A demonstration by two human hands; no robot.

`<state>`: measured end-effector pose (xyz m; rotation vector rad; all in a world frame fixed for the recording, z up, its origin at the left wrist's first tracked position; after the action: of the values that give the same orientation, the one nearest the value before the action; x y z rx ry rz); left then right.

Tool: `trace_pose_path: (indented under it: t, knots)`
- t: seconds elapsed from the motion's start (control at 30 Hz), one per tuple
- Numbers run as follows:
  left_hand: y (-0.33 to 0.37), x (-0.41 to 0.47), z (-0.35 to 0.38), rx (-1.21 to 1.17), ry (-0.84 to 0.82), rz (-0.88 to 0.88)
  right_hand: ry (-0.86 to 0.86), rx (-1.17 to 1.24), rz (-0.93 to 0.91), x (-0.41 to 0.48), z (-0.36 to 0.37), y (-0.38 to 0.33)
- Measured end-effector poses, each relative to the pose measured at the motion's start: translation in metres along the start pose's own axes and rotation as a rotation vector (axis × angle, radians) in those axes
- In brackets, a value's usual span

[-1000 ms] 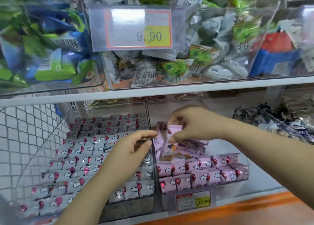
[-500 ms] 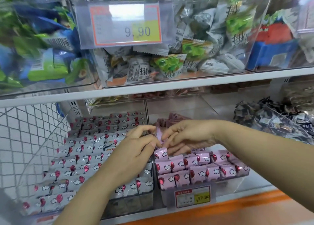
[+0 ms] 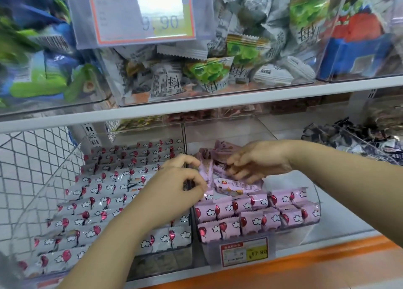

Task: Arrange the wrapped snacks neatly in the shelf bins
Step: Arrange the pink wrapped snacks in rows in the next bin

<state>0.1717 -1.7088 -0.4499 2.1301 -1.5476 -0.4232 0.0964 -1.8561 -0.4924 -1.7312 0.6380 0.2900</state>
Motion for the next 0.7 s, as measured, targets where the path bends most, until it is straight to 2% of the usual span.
trace_pose_path:
  t: [0.13,0.3,0.6,0.7]
  knots:
    - [-0.002,0.001,0.000,-0.051,0.017,0.008,0.056,-0.705,-0.027,0.007,-0.001,-0.007]
    - [-0.005,0.000,0.003,-0.117,0.012,0.022,0.049,-1.225,-0.094,0.036,0.016,-0.015]
    - [-0.008,0.000,0.003,-0.121,0.021,0.042,-0.012,-1.403,-0.059,0.061,0.024,-0.002]
    - [-0.007,0.000,0.002,-0.126,0.022,0.041,-0.025,-1.339,-0.020,0.055,0.021,-0.004]
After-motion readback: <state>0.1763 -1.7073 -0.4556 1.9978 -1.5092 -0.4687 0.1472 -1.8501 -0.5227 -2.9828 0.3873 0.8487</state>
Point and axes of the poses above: each hand's wrist, its own x-axis towards the middle knuckle, its own z-axis out of the palm, y = z × x, the point moved 9 cm from there along x, towards the middle knuckle, and after that the axes turned 4 degrees about -y, right-handed, at the moved point
